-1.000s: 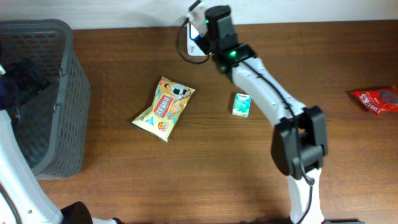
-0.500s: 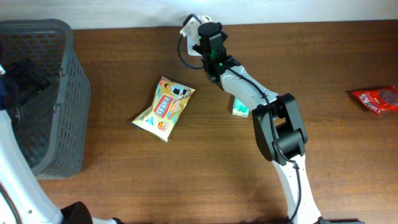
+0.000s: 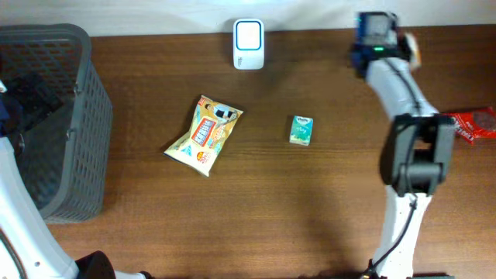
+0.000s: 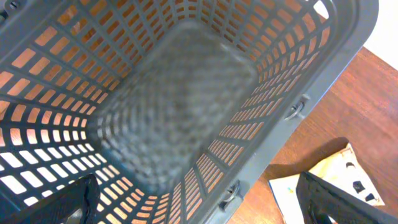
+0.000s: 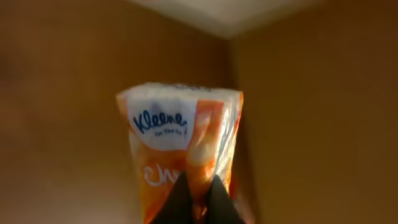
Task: Scan the item barcode
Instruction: 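Carry the orange pack to the right table edge and release it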
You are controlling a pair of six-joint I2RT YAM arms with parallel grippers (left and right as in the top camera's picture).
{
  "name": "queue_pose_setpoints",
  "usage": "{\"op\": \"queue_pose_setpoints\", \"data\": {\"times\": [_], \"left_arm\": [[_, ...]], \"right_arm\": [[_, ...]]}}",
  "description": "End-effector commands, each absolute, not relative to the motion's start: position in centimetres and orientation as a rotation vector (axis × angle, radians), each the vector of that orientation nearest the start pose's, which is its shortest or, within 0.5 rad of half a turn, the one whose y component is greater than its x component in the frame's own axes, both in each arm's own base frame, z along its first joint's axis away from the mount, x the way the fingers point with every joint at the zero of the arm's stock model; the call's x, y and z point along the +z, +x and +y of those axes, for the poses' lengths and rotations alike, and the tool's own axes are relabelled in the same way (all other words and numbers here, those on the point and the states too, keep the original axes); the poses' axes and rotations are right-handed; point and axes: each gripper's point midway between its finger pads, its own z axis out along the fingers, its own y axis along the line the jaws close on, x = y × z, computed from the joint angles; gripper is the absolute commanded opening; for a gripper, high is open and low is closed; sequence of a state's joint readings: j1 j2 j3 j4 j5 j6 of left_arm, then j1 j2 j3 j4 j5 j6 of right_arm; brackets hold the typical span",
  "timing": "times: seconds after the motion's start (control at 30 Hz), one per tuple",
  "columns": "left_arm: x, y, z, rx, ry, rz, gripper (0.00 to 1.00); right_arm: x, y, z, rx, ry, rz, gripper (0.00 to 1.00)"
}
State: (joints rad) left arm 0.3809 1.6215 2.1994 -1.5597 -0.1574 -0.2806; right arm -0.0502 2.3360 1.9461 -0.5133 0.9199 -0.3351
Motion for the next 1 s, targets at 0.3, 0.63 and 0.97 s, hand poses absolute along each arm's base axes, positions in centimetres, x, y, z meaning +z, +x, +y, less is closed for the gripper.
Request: {"op": "queue_pose_setpoints", "data": {"times": [0.3,0.63,0.97], "left_arm": [[36.3,30.6,15.2,0.237,-0.893,2.375,0.99],[36.3,30.6,15.2,0.237,-0.893,2.375,0.99],[36.3,30.6,15.2,0.237,-0.893,2.375,0.99]], "right_arm": [[5.0,42.6,-31.7,-0.206,1.102,2.581,0.48],[16.1,44.3,-27.2,0.151,0.974,2.486,0.99],[17.2,42.4,-10.3,0.598,0.607,2.805,0.99]]}}
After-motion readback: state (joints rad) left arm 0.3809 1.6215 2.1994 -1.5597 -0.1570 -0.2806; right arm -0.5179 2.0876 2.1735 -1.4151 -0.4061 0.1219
